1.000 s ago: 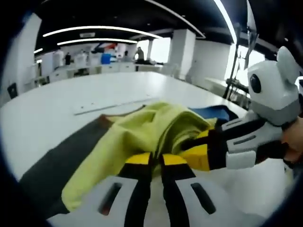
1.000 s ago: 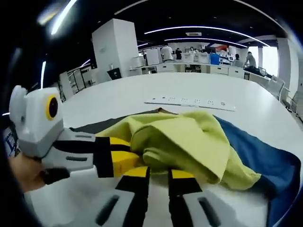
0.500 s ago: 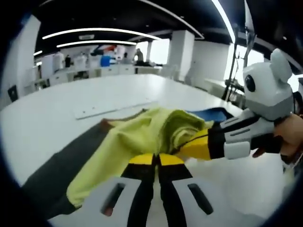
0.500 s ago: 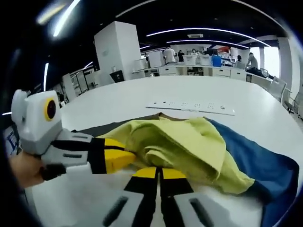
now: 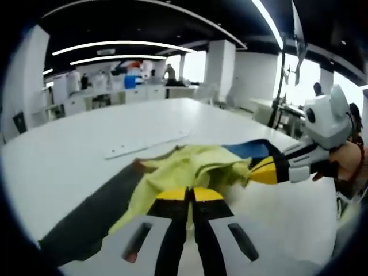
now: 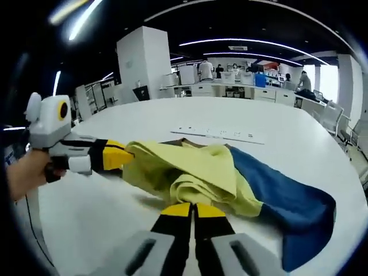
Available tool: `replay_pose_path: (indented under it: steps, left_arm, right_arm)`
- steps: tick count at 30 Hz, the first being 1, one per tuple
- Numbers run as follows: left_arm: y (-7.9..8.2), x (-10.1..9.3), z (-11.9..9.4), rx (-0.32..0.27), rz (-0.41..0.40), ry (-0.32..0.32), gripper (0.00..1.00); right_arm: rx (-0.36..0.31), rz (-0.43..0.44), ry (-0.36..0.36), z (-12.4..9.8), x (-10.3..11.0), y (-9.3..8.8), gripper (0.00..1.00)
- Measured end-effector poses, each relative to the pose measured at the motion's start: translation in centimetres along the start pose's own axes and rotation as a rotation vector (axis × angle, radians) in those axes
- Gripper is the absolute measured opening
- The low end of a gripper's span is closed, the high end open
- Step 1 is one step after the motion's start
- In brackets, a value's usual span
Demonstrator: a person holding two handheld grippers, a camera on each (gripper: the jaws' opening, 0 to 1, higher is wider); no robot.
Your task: Fold the garment on the visible template until the final outline fits inside the template.
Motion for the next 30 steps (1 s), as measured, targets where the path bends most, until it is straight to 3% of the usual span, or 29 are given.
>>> replay_pose_path:
  steps: [8, 16, 30]
  left_arm:
    - [0.1, -0.8, -3.0, 0.025, 0.018, 0.021, 0.00]
    - [-0.2, -2.3, -6.6, 0.042, 0.042, 0.024, 0.00]
    - [-0.9, -4.5, -11.0, 0.069, 0.070, 0.018, 0.00]
  right_arm:
    - [0.010, 0.000, 0.013, -2.7, -0.4, -1.1, 0.00]
    - [0.013, -0.071, 0.063, -5.7, -0.3, -2.0, 0.00]
    - [0.049, -0.106, 0.090, -10.8, -0.5, -4.2, 0.00]
Point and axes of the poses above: the point that each gripper's makers call its tool centre point, and the gripper's own axes: z roughly forward along the fingers, x roughly to its left, y roughly out of its top, the point moved 9 cm from there along -z, roughly backward along the fingers, and after that the axes turned 1 degree about y, right-handed, at the moved point
